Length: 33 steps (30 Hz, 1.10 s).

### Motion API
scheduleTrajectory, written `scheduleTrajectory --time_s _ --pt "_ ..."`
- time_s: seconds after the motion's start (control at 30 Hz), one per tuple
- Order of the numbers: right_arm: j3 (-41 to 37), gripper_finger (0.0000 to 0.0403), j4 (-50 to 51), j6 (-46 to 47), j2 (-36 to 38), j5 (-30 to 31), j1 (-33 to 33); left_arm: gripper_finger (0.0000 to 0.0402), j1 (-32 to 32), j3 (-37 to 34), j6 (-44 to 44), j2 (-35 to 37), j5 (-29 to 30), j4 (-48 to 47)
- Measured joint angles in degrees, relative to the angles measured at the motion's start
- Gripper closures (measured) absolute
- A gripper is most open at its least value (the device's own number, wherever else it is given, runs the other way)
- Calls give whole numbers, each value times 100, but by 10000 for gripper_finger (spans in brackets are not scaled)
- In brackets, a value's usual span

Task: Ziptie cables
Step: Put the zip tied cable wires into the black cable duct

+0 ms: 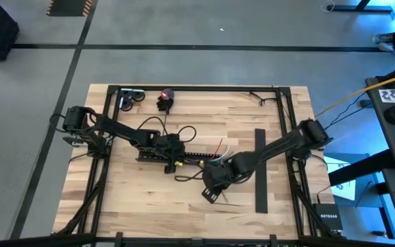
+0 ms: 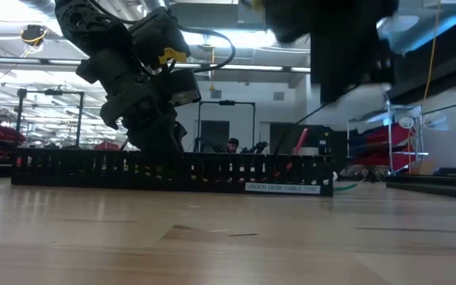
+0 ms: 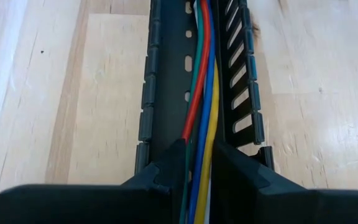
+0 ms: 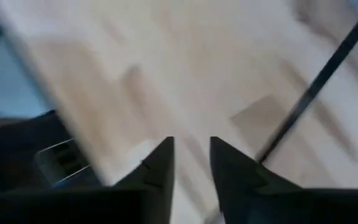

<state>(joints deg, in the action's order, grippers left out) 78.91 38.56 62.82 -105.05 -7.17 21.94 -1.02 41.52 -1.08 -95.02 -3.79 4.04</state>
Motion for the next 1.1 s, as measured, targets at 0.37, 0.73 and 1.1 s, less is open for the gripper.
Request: scheduleTrajectory --time_s 0.37,0.73,1.1 --pt "28 233 710 -305 559 164 -555 325 -7 0 -5 0 -4 -5" --pt "-1233 233 -717 -307 556 -860 -1625 325 -7 0 -46 4 -7 -7" --pt "-1666 256 -1653 -310 555 -1085 -1710 325 -7 0 -54 4 -7 0"
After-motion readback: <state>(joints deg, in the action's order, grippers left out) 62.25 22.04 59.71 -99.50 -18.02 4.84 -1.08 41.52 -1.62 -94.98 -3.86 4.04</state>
